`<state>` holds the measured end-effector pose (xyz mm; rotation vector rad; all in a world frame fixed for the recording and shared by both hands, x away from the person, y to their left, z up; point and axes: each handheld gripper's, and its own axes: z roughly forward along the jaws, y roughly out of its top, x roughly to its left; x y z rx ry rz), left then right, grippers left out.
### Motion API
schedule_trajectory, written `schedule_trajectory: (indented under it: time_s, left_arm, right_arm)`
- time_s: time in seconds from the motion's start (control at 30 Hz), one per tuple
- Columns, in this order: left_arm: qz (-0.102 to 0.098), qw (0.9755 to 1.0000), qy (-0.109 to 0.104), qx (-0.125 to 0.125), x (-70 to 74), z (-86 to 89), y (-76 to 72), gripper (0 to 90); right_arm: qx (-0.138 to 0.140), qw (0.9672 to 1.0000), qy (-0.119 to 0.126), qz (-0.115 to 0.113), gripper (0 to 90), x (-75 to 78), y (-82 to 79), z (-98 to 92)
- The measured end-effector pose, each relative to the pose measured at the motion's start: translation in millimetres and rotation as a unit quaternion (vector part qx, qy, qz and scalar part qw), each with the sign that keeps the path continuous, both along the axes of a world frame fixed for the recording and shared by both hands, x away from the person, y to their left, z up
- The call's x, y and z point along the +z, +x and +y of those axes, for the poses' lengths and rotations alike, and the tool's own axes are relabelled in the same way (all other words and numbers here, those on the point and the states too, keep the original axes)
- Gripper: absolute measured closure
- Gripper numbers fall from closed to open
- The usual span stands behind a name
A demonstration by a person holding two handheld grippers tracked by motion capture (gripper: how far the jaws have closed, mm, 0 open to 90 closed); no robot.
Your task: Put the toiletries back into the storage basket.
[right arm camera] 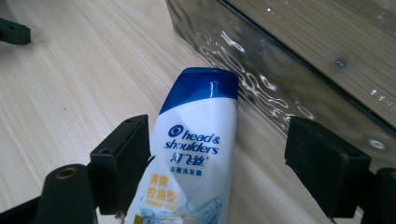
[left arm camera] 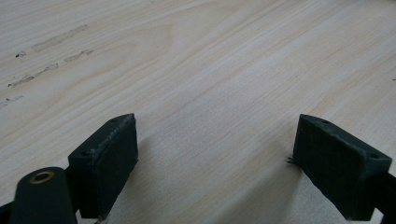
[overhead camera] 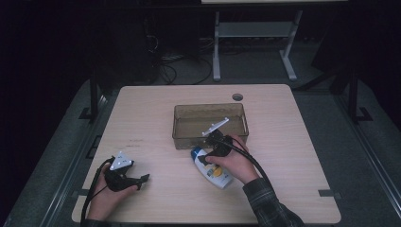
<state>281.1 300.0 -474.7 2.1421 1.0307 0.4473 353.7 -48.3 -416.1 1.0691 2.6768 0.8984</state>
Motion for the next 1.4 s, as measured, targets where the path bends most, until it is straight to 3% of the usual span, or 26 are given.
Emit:
schedule_trajectory:
  time_s: [0.6,0.93,1.4]
  left_arm:
    - [0.000,1.0000,0.000,-0.001,0.0,0.1,-0.1,13.0]
    - [0.000,1.0000,0.001,-0.001,0.0,0.2,-0.1,13.0]
    - [0.000,1.0000,0.000,-0.001,0.0,0.3,-0.3,13.0]
  right_arm:
    - [0.003,0.9988,-0.036,0.031,20.8,-20.0,4.6,24.7]
    - [0.004,0.9974,-0.065,0.032,20.9,-28.2,4.8,36.4]
    - [0.007,0.9951,-0.093,0.035,27.6,-32.8,2.2,41.3]
